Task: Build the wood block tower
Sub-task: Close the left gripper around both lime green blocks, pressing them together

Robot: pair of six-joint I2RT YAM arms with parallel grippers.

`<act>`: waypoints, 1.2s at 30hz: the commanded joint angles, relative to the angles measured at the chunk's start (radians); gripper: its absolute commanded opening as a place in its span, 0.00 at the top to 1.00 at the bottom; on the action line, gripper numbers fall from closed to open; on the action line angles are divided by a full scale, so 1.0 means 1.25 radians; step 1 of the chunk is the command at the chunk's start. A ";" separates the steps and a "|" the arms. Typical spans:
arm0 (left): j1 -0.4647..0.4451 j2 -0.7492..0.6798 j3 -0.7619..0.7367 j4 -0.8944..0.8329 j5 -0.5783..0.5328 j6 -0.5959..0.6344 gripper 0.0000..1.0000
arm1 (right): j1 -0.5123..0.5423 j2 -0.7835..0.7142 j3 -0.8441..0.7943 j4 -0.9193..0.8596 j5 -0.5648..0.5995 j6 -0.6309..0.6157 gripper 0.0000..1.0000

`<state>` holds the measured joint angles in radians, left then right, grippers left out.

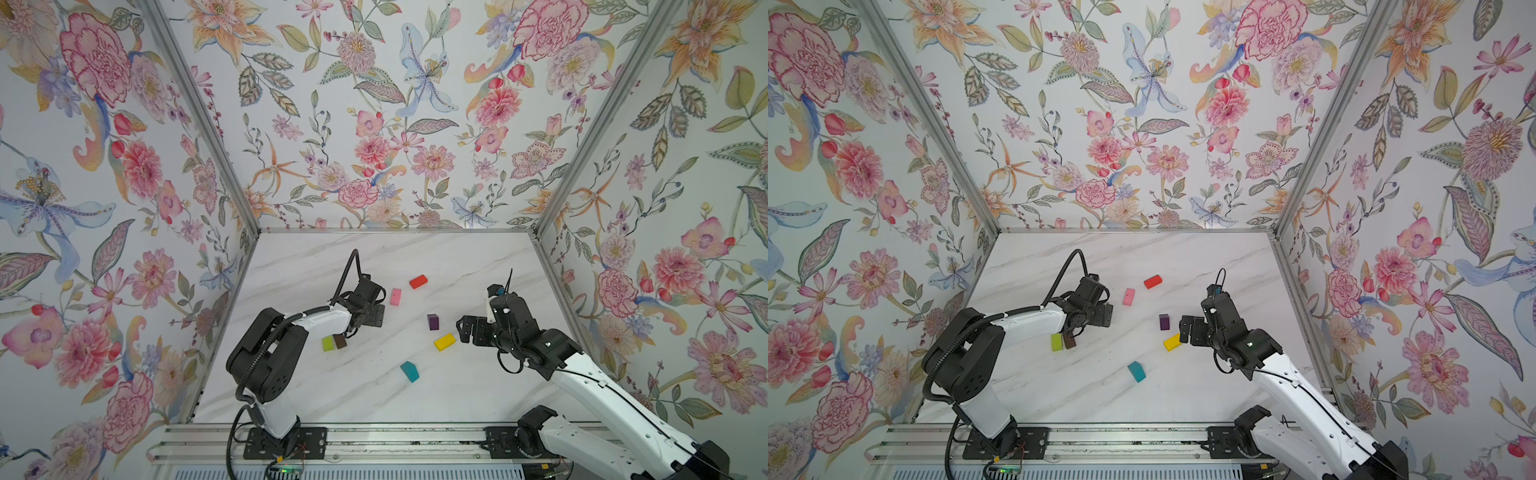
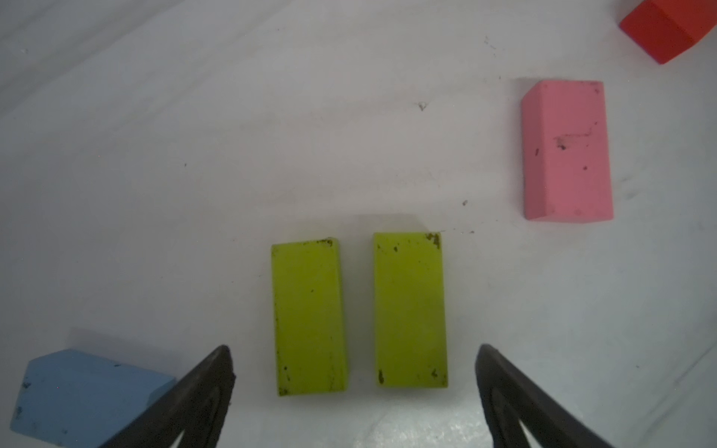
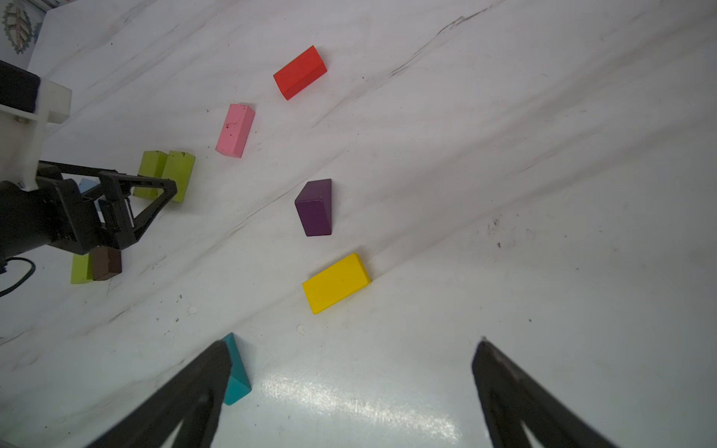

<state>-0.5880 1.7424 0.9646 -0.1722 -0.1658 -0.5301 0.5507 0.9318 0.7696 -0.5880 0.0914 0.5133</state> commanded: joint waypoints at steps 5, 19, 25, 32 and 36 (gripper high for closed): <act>0.018 0.026 -0.013 0.023 0.008 0.017 0.03 | 0.011 0.022 0.031 -0.013 0.026 0.014 0.01; 0.027 0.055 -0.002 0.031 0.023 0.022 0.08 | 0.014 0.047 0.045 -0.013 0.038 0.009 0.01; 0.029 0.063 0.009 0.029 0.021 0.023 0.08 | 0.015 0.056 0.049 -0.014 0.037 0.003 0.01; 0.028 0.075 0.030 0.025 0.026 0.024 0.11 | 0.015 0.057 0.052 -0.013 0.040 0.002 0.01; 0.029 0.073 0.026 0.030 0.028 0.019 0.18 | 0.015 0.060 0.049 -0.013 0.043 0.002 0.01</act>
<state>-0.5629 1.8153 0.9825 -0.1261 -0.1341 -0.5114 0.5617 0.9989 0.8062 -0.5888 0.1230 0.5137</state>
